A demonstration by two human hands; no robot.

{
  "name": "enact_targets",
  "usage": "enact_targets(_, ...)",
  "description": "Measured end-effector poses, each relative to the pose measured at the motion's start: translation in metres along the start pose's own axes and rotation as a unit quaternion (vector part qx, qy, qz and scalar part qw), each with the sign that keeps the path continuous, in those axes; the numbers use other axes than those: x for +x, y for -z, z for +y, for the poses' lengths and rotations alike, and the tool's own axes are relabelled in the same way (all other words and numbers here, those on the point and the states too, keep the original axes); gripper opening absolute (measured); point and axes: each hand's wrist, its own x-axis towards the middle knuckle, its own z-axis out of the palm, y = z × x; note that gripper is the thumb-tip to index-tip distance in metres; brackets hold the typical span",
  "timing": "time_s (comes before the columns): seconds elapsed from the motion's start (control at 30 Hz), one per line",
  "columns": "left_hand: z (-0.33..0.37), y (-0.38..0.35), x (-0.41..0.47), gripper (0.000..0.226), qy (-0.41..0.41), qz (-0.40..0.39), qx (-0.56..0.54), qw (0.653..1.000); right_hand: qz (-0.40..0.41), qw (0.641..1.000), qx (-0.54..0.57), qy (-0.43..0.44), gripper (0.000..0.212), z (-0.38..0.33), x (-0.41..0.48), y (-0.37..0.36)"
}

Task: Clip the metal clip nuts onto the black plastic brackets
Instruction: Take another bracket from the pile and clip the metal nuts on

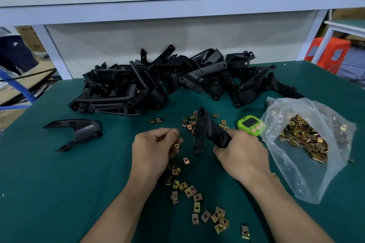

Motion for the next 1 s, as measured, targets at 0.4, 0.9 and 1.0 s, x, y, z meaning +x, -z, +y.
enact_targets(0.4, 0.008, 0.001, -0.001, 0.017, -0.009, -0.067, -0.076, 0.995, -0.013, 0.999, -0.027, 0.032, 0.015, -0.006, -0.001, 0.001)
enact_targets(0.9, 0.012, 0.004, -0.005, 0.019, 0.013, -0.145, -0.155, 0.977, -0.017, 0.997, -0.074, 0.026, 0.028, 0.0, 0.005, 0.007)
enact_targets(1.0, 0.012, 0.005, -0.005, 0.028, 0.021, -0.152, -0.158, 0.975, -0.022, 0.997, -0.066, 0.026, 0.024, -0.001, 0.004, 0.006)
